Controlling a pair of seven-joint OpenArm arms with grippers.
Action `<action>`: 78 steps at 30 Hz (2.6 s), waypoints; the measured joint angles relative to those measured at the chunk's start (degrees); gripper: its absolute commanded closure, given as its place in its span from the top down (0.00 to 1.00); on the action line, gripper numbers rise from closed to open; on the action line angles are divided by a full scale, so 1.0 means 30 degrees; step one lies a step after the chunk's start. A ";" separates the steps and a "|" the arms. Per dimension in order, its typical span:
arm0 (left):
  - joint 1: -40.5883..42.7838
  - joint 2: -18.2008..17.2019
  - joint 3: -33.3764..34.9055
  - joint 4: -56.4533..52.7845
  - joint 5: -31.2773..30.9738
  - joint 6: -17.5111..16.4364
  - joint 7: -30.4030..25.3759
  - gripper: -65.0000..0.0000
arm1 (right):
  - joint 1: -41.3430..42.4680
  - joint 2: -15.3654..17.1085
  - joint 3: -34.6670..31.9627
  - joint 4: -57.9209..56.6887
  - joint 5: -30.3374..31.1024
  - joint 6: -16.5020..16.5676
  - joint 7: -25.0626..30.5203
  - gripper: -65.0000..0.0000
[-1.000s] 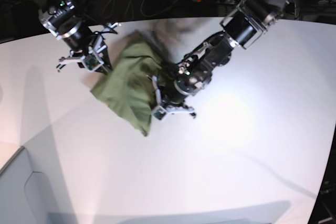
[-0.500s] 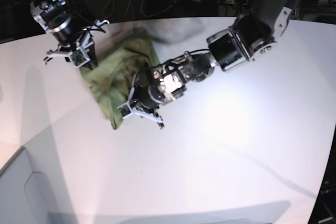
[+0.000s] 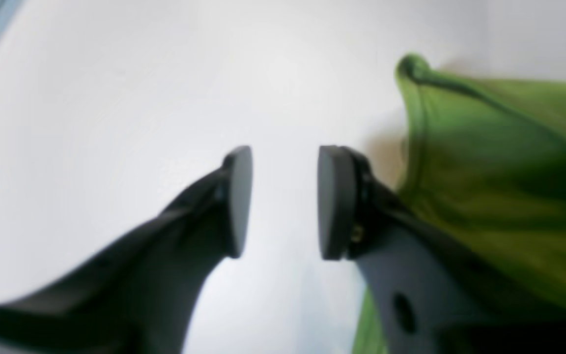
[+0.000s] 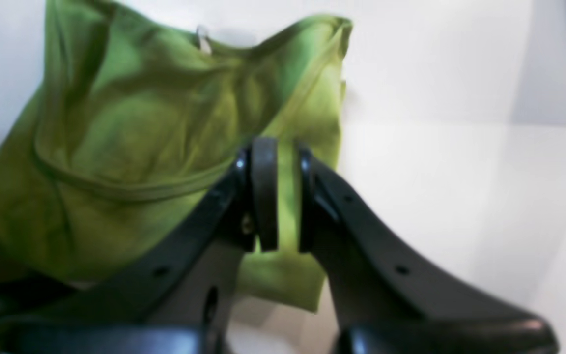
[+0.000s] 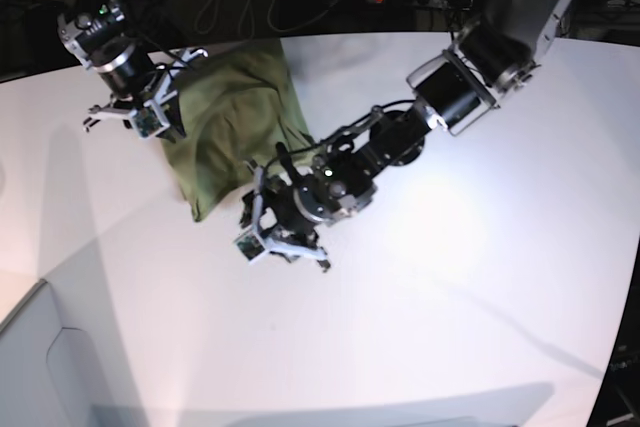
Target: Fold the T-shirt properly
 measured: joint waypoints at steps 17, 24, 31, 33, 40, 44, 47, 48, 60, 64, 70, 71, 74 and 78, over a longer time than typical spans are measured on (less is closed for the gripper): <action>1.1380 -0.3752 -2.0597 0.7271 0.0022 0.0182 0.0029 0.48 | -0.0372 0.0015 0.1209 -0.3570 0.0044 0.0029 0.0219 0.04; 1.3100 -0.3548 -2.3460 0.7650 -0.0168 -0.0044 0.0335 0.48 | -0.0954 -0.0306 0.1180 -0.3585 0.0044 0.0015 0.0379 0.04; 1.4564 -0.3512 -2.3766 0.8408 -0.0233 -0.0066 0.0204 0.48 | -0.1486 -0.0699 0.1209 -0.3548 0.0015 0.0029 0.0947 0.04; 1.5089 -0.3359 -2.3802 0.8830 -0.0233 -0.0066 0.0168 0.48 | -0.1719 -0.0933 0.1639 -0.3402 0.0058 0.0036 0.2499 0.04; 1.8367 -0.2965 -2.3824 1.2225 -0.0204 0.0204 0.0124 0.47 | -0.2900 -0.2667 0.3461 -0.0160 0.0000 0.0066 0.4029 0.04; 2.0903 -0.2535 -2.4145 1.3282 -0.0306 0.0058 0.0182 0.32 | -0.4095 -0.2885 0.3665 0.0401 0.0058 0.0095 0.4109 0.04; 2.2651 -0.1326 -2.5696 1.3391 -0.0189 -0.0051 0.0124 0.12 | -0.5581 -0.2863 0.3963 0.0401 0.0007 0.0168 0.4029 0.04; 2.3248 -0.0867 -2.6287 1.3391 -0.0124 -0.0007 0.0124 0.04 | -0.6222 -0.2798 0.4058 0.0408 0.0000 0.0182 0.4036 0.04; 2.8159 0.1268 -2.6199 1.1533 -0.0109 -0.0146 -0.0080 0.00 | -0.8939 -0.2623 0.3599 -0.6069 0.0109 0.0189 0.4175 0.04; 2.7846 0.1384 -2.4982 0.8648 0.0007 -0.0095 -0.0342 0.00 | -0.7519 -0.1814 0.3614 -1.0309 0.0160 0.0182 0.4437 0.04; 2.7073 0.1508 -2.3234 0.3126 -0.0022 -0.0066 -0.4299 0.00 | -0.5166 -0.0583 0.2900 -1.5854 0.0087 0.0138 0.4415 0.04; 2.6782 0.1421 -2.2702 0.1763 0.0015 -0.0015 -0.5508 0.00 | -0.4707 -0.0328 0.2477 -1.6793 0.0051 0.0109 0.4517 0.04; 2.5441 0.1260 -2.1398 -0.2477 0.1086 -0.0109 -0.7220 0.00 | -0.3497 0.0051 0.1311 -1.8695 0.0044 0.0102 0.4721 0.04; 2.2425 0.0984 -2.0888 -0.8867 0.2557 -0.0029 -1.0520 0.00 | -0.2200 0.0211 0.0262 -2.1121 0.0080 0.0102 0.6747 0.04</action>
